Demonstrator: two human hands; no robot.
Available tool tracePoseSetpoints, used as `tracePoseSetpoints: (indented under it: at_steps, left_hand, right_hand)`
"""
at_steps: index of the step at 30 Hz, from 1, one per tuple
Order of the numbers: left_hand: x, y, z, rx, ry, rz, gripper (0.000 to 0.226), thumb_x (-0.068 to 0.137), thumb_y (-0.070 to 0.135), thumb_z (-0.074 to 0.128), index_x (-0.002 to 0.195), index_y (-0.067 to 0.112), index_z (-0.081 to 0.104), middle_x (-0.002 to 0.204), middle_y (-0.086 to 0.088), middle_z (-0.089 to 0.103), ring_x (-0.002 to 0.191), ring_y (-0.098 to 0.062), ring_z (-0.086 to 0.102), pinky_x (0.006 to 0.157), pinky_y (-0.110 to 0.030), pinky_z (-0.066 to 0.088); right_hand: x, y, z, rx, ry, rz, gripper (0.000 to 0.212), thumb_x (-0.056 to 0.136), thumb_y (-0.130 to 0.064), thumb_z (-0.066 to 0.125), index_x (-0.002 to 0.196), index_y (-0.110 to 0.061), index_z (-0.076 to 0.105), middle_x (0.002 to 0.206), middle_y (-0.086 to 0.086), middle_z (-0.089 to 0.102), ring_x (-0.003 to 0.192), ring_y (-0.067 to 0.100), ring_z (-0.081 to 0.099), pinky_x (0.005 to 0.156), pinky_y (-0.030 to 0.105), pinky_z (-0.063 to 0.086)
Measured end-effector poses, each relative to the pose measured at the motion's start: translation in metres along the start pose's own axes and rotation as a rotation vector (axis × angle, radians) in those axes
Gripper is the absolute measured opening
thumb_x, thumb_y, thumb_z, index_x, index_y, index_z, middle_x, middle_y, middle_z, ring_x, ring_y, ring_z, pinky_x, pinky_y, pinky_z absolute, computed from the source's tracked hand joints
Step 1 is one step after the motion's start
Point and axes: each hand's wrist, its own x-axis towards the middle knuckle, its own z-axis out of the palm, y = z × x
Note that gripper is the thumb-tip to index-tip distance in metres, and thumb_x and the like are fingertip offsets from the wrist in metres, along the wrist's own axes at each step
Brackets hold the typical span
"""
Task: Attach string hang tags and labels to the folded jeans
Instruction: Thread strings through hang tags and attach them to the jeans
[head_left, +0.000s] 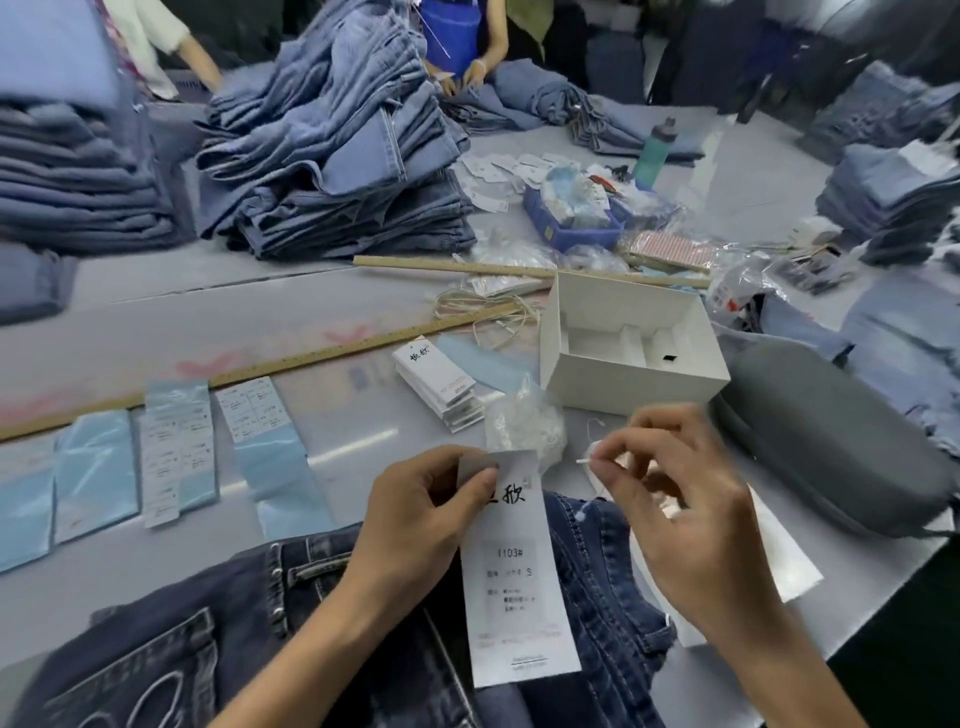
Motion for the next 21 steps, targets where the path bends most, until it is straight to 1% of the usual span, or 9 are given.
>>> tracePoseSetpoints:
  at_steps: [2, 3, 7, 9, 10, 12, 16, 19, 21]
  left_hand:
    - [-0.014, 0.008, -0.004, -0.017, -0.004, 0.02, 0.011, 0.095, 0.018, 0.07, 0.092, 0.026, 0.076, 0.088, 0.002, 0.078, 0.082, -0.017, 0.076, 0.067, -0.034, 0.062]
    - [-0.022, 0.013, -0.006, -0.038, -0.003, 0.031, 0.011, 0.095, 0.019, 0.069, 0.092, 0.028, 0.074, 0.087, 0.002, 0.078, 0.08, -0.017, 0.076, 0.063, -0.034, 0.062]
    - [-0.056, 0.029, -0.012, -0.152, 0.074, 0.054, 0.003, 0.093, 0.026, 0.072, 0.091, 0.028, 0.071, 0.072, -0.001, 0.074, 0.059, -0.012, 0.07, 0.045, -0.024, 0.051]
    - [-0.068, 0.033, -0.015, -0.13, 0.138, 0.074, 0.005, 0.088, 0.032, 0.072, 0.093, 0.031, 0.072, 0.058, 0.002, 0.065, 0.047, -0.01, 0.054, 0.04, -0.029, 0.045]
    - [-0.072, 0.035, -0.015, -0.118, 0.153, 0.081, 0.008, 0.087, 0.034, 0.072, 0.095, 0.033, 0.073, 0.054, 0.001, 0.06, 0.045, -0.017, 0.049, 0.039, -0.038, 0.048]
    - [-0.077, 0.041, -0.017, -0.143, 0.148, 0.111, 0.01, 0.089, 0.03, 0.071, 0.097, 0.037, 0.073, 0.055, 0.002, 0.062, 0.047, -0.018, 0.056, 0.044, -0.044, 0.056]
    - [-0.082, 0.045, -0.022, -0.174, 0.148, 0.15, 0.017, 0.096, 0.016, 0.068, 0.101, 0.031, 0.073, 0.073, 0.006, 0.074, 0.057, -0.012, 0.07, 0.048, -0.026, 0.057]
    - [-0.083, 0.046, -0.024, -0.185, 0.144, 0.161, 0.014, 0.095, 0.024, 0.065, 0.105, 0.029, 0.074, 0.071, 0.006, 0.072, 0.06, -0.013, 0.071, 0.048, -0.029, 0.058]
    - [-0.084, 0.047, -0.024, -0.216, 0.122, 0.161, 0.016, 0.099, 0.035, 0.061, 0.108, 0.032, 0.074, 0.078, -0.001, 0.075, 0.065, -0.02, 0.073, 0.048, -0.033, 0.059]
  right_hand:
    - [0.0, -0.019, 0.004, -0.146, 0.026, -0.124, 0.007, 0.096, -0.018, 0.068, 0.095, -0.012, 0.071, 0.108, -0.003, 0.053, 0.1, 0.014, 0.057, 0.088, 0.018, 0.047]
    - [-0.002, -0.029, 0.007, -0.137, 0.037, -0.157, 0.009, 0.096, -0.02, 0.066, 0.096, -0.011, 0.069, 0.107, -0.003, 0.056, 0.102, 0.015, 0.057, 0.09, 0.02, 0.045]
    - [-0.015, -0.058, 0.029, 0.057, 0.025, -0.146, 0.011, 0.097, -0.023, 0.061, 0.098, -0.012, 0.065, 0.091, -0.01, 0.065, 0.088, 0.005, 0.065, 0.076, 0.015, 0.049]
    - [-0.022, -0.067, 0.042, 0.076, 0.0, -0.154, 0.012, 0.098, -0.022, 0.061, 0.097, -0.011, 0.065, 0.089, -0.009, 0.063, 0.084, 0.006, 0.064, 0.073, 0.016, 0.05]
    - [-0.025, -0.07, 0.048, 0.073, -0.006, -0.165, 0.012, 0.098, -0.021, 0.06, 0.097, -0.01, 0.065, 0.089, -0.007, 0.062, 0.083, 0.008, 0.063, 0.071, 0.02, 0.051]
    - [-0.026, -0.074, 0.055, 0.037, 0.003, -0.177, 0.013, 0.099, -0.021, 0.059, 0.096, -0.009, 0.064, 0.09, -0.004, 0.061, 0.082, 0.011, 0.061, 0.071, 0.026, 0.05]
    - [-0.023, -0.077, 0.055, -0.049, 0.025, -0.19, 0.01, 0.097, -0.017, 0.06, 0.097, -0.008, 0.063, 0.09, -0.003, 0.059, 0.078, 0.013, 0.058, 0.068, 0.023, 0.048]
    - [-0.021, -0.079, 0.05, -0.105, 0.008, -0.208, 0.007, 0.096, -0.015, 0.061, 0.097, -0.008, 0.063, 0.089, -0.003, 0.057, 0.078, 0.011, 0.055, 0.07, 0.019, 0.046]
    - [-0.022, -0.081, 0.047, -0.138, -0.02, -0.209, 0.006, 0.097, -0.015, 0.061, 0.097, -0.009, 0.062, 0.089, -0.005, 0.055, 0.079, 0.01, 0.053, 0.072, 0.019, 0.046]
